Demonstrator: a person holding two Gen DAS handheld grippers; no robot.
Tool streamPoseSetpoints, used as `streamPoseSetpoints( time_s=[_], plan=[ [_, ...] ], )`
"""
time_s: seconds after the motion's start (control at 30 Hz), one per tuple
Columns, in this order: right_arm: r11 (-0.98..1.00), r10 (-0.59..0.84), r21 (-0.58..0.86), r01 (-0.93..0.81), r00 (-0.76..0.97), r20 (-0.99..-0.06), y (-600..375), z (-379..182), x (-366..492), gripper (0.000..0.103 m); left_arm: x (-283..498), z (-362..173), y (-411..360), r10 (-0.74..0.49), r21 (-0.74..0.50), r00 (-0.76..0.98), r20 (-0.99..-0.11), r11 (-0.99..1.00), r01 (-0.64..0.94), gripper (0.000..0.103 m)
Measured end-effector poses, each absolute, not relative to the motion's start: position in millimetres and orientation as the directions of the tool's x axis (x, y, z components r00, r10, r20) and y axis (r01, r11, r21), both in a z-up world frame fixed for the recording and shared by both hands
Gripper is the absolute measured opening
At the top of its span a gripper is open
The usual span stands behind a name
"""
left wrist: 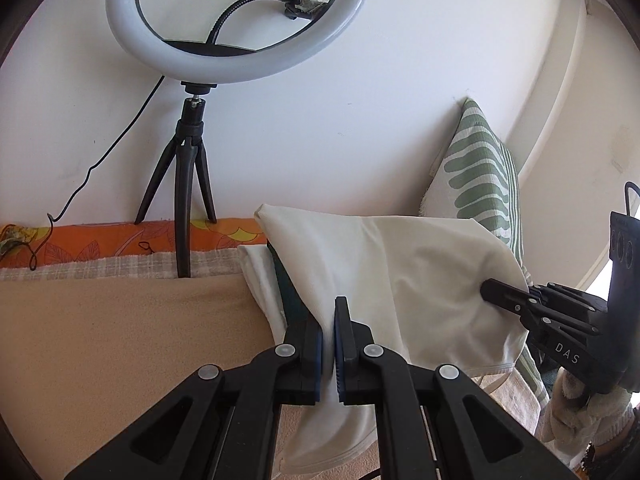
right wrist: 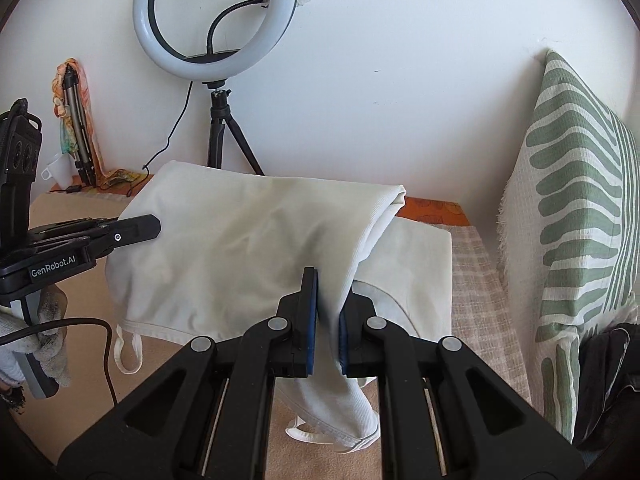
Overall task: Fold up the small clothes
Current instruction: 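Lower the bundle onto the stack of folded clothes and open both grippers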
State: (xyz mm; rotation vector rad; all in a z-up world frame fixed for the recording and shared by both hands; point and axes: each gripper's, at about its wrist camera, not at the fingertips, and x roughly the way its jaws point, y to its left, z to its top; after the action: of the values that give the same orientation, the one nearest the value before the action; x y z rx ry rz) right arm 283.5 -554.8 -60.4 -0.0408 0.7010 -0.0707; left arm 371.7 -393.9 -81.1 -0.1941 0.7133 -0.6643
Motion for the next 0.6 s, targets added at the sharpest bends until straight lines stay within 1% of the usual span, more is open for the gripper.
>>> streamPoseSetpoints(
  time_s=[0.2,0.6],
  plan=[
    [0.991,-0.134,-0.103,0.089,0.752,-0.645,-586.4,-72.2,312.2,0.01,395.0,-89.8,-428.2,-0.606,-0.355,0.575,-0.549,0.792,0.496,0.002],
    [0.989,-0.148,-0.095,0.114,0.724,-0.674,-623.4,-107.3,360.1,0.01,421.3,-123.0,-451.6,-0.557,-0.314,0.573,-0.601,0.824,0.472,0.002]
  ],
)
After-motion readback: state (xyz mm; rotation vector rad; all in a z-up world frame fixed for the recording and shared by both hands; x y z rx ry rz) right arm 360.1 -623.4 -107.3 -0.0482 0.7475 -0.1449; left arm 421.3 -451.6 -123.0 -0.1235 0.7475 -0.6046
